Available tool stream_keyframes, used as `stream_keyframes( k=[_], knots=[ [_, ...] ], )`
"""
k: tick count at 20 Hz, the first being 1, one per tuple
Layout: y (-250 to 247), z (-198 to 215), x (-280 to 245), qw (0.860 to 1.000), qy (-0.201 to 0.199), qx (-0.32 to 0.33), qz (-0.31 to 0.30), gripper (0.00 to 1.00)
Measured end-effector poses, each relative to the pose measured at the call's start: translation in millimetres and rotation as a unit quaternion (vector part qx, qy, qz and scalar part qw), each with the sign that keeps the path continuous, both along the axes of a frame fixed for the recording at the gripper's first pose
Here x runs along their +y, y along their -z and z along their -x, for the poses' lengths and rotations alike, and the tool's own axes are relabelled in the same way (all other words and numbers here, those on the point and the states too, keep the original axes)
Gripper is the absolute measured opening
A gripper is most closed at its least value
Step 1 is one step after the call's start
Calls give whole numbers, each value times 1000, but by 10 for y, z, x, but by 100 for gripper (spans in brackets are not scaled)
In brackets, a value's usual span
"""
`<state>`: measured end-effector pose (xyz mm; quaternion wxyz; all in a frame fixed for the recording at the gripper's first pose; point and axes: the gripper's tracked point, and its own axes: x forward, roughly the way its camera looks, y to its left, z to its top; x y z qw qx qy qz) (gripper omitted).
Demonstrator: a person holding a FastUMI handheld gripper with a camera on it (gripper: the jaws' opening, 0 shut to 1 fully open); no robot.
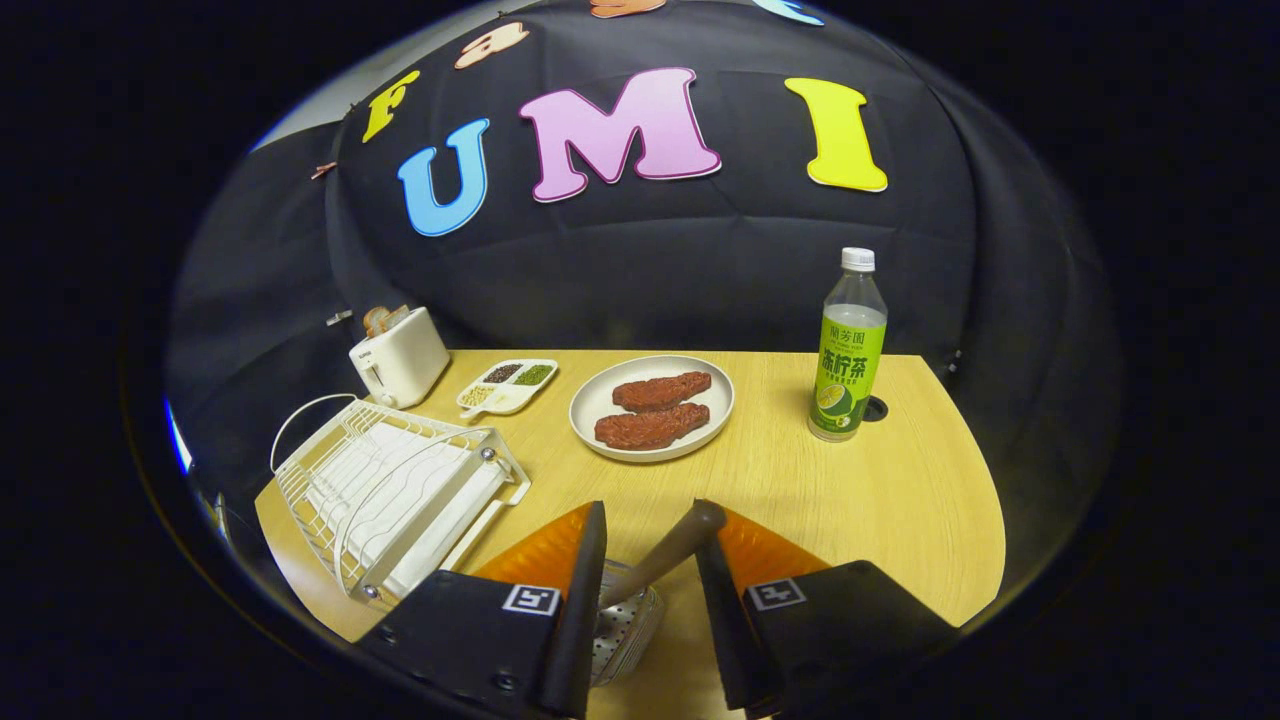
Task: Take the plate from the dish rack, then take the spoon from the basket and place it into the plate.
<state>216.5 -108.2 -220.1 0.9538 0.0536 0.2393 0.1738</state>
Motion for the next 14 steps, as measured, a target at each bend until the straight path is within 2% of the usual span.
stream_keyframes(
  k=[3, 9, 14],
  knots=[
    [47, 23, 14, 1000, -2, 15, -6, 33],
    [-95, 83, 164, 999, -12, 24, -47, 17],
    [-307, 203, 183, 1000, -17, -5, -19, 12]
  ],
)
